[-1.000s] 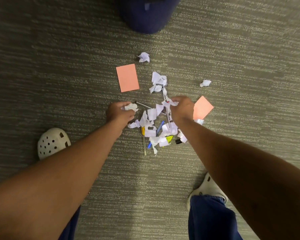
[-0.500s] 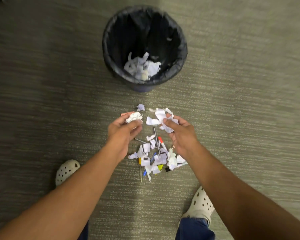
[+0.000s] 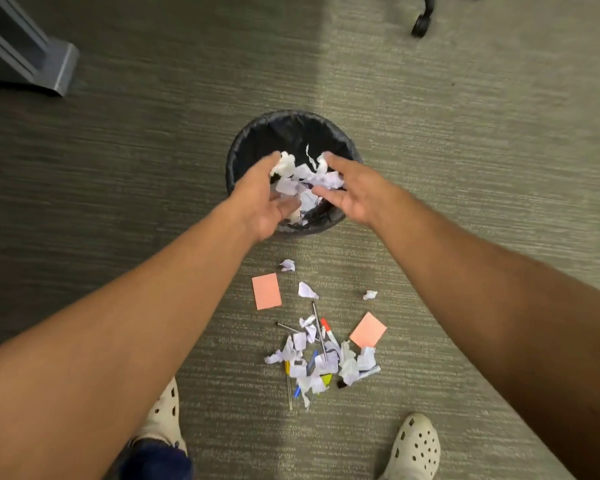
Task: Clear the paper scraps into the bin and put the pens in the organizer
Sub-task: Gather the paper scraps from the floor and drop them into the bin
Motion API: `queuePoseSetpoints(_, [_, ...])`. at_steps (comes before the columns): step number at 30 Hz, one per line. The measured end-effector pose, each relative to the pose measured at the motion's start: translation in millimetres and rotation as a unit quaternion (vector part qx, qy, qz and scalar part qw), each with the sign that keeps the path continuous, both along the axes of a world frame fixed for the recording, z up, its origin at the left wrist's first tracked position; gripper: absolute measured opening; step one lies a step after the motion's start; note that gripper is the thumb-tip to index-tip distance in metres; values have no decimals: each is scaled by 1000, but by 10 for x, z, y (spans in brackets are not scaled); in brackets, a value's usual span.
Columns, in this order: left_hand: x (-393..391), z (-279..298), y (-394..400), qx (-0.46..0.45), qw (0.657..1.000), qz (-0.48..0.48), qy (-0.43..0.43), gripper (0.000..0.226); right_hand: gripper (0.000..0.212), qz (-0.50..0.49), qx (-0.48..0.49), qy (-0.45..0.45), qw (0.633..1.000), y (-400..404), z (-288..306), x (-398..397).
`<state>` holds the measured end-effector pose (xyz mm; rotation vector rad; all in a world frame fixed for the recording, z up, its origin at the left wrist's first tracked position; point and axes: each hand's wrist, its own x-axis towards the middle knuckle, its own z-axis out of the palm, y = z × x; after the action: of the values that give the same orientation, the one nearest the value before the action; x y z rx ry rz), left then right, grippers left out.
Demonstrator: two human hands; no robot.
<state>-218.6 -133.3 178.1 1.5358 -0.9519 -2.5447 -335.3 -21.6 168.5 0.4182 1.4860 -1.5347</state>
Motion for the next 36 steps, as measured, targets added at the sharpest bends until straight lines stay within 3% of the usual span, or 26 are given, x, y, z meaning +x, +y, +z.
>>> queuePoseSetpoints(3, [-25, 0, -74, 44, 999, 12, 19, 66, 58, 14, 23, -19, 999, -35, -88, -150])
queuePoseSetpoints(6, [50, -53, -54, 44, 999, 17, 13, 81, 59, 9, 27, -30, 999, 53, -193, -156])
queuePoseSetpoints(11, [365, -337, 129, -13, 999, -32, -18, 62, 23, -15, 62, -8, 998, 508, -464, 65])
queuePoseSetpoints(17, [830, -1082, 458, -142, 973, -151, -101, 22, 10, 11, 170, 58, 984, 1355, -1244, 415])
queuePoseSetpoints(20, [999, -1623, 661, -240, 923, -266, -140, 16, 5, 34, 237, 83, 967, 1744, -1817, 578])
queuePoseSetpoints(23, [1082, -2147, 792, -372, 814, -412, -170, 37, 5, 126, 345, 156, 917, 1988, -2328, 733])
queuePoseSetpoints(26, [1074, -2626, 833, -465, 728, -478, -159, 59, 19, 241, 400, 221, 856, 2211, -2767, 792])
queuePoseSetpoints(30, [1009, -3126, 813, -534, 668, -503, -127, 64, 53, 304, 420, 298, 801, 2371, -3204, 707])
queuePoseSetpoints(32, [954, -3293, 797, -564, 647, -502, -110, 59, 61, 341, 407, 334, 779, 2397, -3376, 664])
queuePoseSetpoints(34, [887, -3404, 790, -590, 637, -485, -102, 51, 58, 376, 390, 357, 761, 2406, -3508, 650])
queuePoseSetpoints(36, [814, -3485, 774, -619, 618, -474, -103, 50, 39, 395, 376, 385, 745, 2403, -3600, 679])
